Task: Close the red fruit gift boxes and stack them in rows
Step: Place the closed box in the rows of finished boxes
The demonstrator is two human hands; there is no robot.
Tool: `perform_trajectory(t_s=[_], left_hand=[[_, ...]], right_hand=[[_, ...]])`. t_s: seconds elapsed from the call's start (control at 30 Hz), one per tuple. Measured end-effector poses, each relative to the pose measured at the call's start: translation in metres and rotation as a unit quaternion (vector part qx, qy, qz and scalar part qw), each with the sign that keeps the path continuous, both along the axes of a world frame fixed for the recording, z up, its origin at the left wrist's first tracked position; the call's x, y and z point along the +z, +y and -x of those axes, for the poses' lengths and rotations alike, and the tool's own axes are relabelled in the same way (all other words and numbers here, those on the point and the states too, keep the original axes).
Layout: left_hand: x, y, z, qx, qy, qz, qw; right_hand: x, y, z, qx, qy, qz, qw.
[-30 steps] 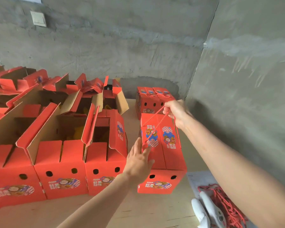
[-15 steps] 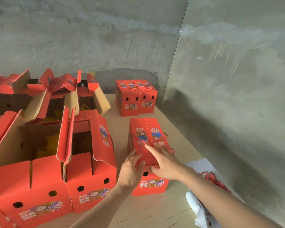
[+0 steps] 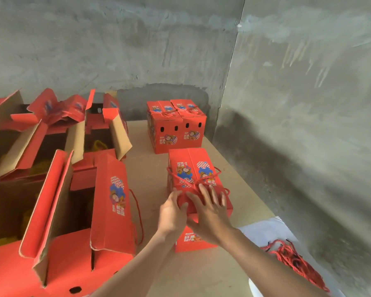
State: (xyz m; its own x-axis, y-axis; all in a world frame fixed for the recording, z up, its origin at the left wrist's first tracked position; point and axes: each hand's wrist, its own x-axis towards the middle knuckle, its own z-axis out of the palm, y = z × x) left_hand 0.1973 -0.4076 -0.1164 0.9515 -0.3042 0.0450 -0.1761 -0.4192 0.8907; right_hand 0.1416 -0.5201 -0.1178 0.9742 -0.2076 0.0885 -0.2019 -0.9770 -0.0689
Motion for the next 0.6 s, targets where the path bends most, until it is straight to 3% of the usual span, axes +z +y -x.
perform_trajectory(t_s=[0.17,0.3,0.47,0.6], left_hand=[[0.008,-0.054,-0.048,0.03,0.023,-0.032,0.999],[0.011,-0.086,-0.09,-0.015,0.055,-0.032,0.998],[0.006,-0.098,-0.122,-0.059,-0.04,-0.102,0.992],[0.001,-0.083,-0.131,-0.063,-0.039,-0.161,0.984]], right_hand=[[-0.002,-0.004,-0.048,-0.103,-0.086,-0.012,0.991],[-0.029,-0.053,-0.088,-0.101,-0.061,-0.043,0.992],[-0.021,-0.123,-0.154,-0.079,-0.053,-0.067,0.993],[-0.017,-0.149,-0.2,-0.088,-0.035,-0.065,0.993]])
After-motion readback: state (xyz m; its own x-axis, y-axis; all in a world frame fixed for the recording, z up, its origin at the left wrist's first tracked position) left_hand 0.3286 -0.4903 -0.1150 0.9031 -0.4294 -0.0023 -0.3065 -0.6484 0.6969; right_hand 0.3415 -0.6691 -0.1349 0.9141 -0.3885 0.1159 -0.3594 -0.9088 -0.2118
